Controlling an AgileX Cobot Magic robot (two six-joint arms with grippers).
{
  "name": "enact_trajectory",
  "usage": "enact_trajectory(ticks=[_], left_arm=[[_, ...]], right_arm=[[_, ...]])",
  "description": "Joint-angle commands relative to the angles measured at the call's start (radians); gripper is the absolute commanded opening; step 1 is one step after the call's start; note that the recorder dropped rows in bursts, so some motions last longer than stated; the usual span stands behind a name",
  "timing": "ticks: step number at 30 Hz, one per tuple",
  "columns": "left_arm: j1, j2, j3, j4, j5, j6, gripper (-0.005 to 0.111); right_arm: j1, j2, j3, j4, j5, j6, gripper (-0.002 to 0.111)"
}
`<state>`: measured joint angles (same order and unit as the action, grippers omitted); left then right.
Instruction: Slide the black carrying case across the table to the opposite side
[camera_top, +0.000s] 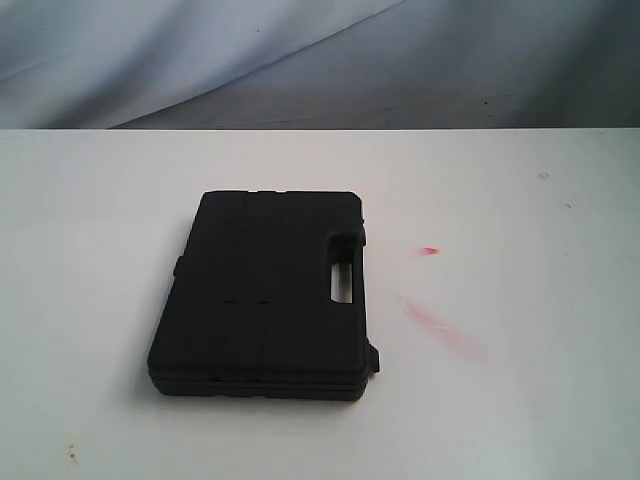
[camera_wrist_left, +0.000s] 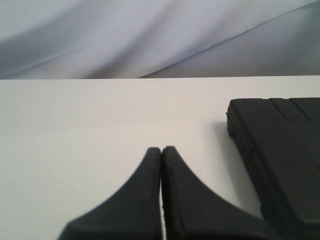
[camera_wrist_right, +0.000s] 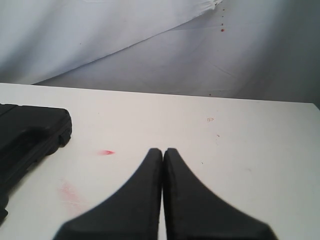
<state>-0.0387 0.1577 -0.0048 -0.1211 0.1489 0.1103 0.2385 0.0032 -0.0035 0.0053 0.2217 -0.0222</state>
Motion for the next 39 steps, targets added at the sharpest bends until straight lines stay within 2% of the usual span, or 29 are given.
enact_trajectory(ticks=[1,25,35,39], left_arm=[[0.002,-0.007,0.005,0.028,-0.014,-0.001,0.000],[0.002,-0.007,0.005,0.034,-0.014,-0.001,0.000],[0.002,-0.007,0.005,0.034,-0.014,-0.001,0.000],[0.002,-0.007,0.005,0.034,-0.014,-0.001,0.000]], right_arm=[[-0.007,-0.003,0.003,0.007,0.000,0.001,0.000],[-0.007,-0.003,0.003,0.007,-0.002,0.001,0.000],[-0.007,-0.003,0.003,0.007,-0.109,0.003,0.000],[-0.007,-0.003,0.003,0.108,-0.181,0.022,0.000]])
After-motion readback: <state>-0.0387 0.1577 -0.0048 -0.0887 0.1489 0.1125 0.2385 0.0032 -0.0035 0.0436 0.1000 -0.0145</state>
